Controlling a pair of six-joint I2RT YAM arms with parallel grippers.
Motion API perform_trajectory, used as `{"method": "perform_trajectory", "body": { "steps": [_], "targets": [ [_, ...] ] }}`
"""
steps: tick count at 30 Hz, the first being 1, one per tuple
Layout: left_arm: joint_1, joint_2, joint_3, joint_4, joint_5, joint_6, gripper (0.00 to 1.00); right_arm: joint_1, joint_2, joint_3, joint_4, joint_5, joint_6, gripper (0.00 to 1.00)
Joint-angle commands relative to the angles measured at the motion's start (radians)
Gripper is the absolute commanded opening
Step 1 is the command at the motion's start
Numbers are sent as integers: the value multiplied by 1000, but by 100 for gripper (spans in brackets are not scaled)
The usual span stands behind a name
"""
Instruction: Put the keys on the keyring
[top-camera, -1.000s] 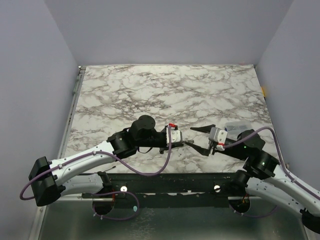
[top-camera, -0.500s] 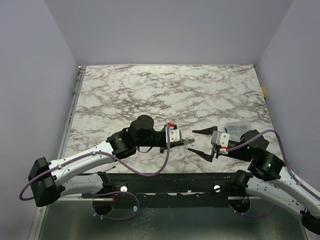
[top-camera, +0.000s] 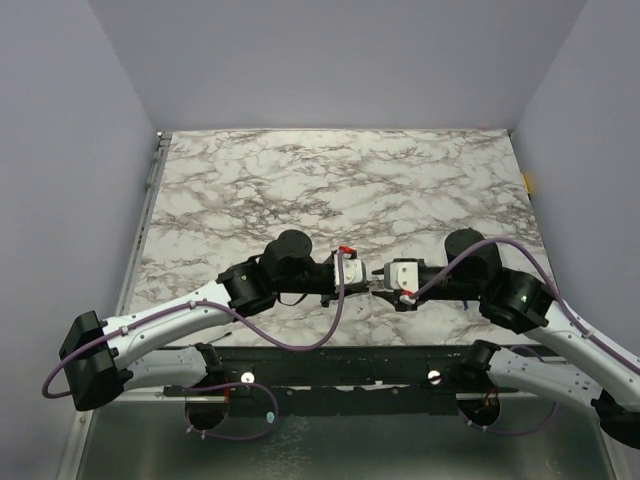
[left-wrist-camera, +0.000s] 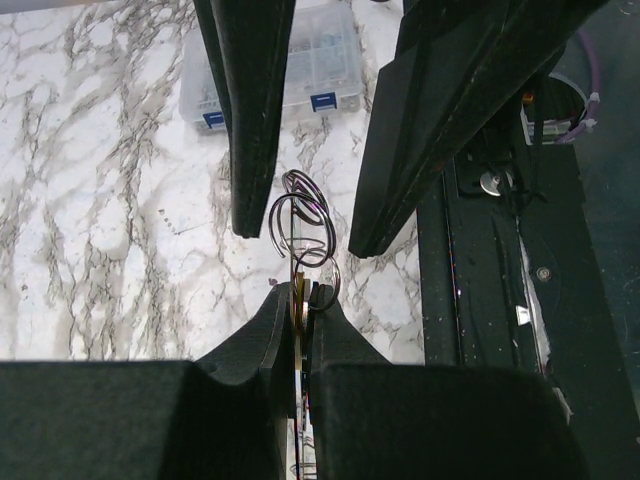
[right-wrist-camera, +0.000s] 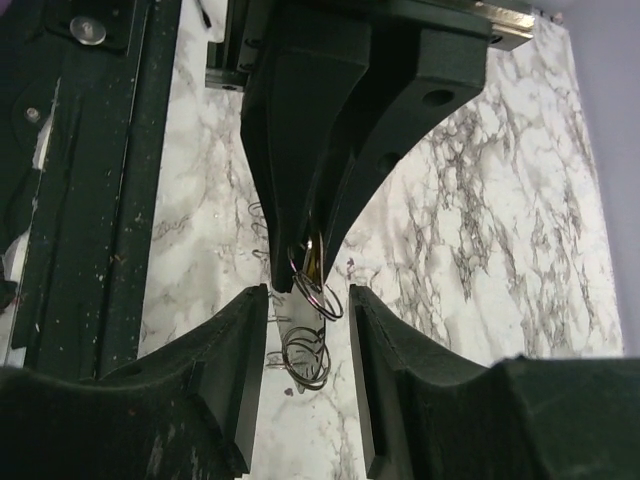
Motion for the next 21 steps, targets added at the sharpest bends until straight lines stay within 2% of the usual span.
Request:
{"method": "perform_trajectory", "body": {
  "steps": [1, 4, 15, 21],
  "targets": [
    [-2, -1, 1, 24, 25, -4, 0, 5, 27, 45, -105, -37, -51, 43],
    [-2, 1, 0, 24, 24, -4, 0, 5, 31, 44, -96, -52, -51, 41],
    [-2, 9, 3, 20, 30, -5, 0, 5, 43, 47, -53, -91, -64, 42],
    [-2, 12, 4, 18, 34, -5, 0, 5, 38, 42, -28, -86, -74, 46]
  ]
}}
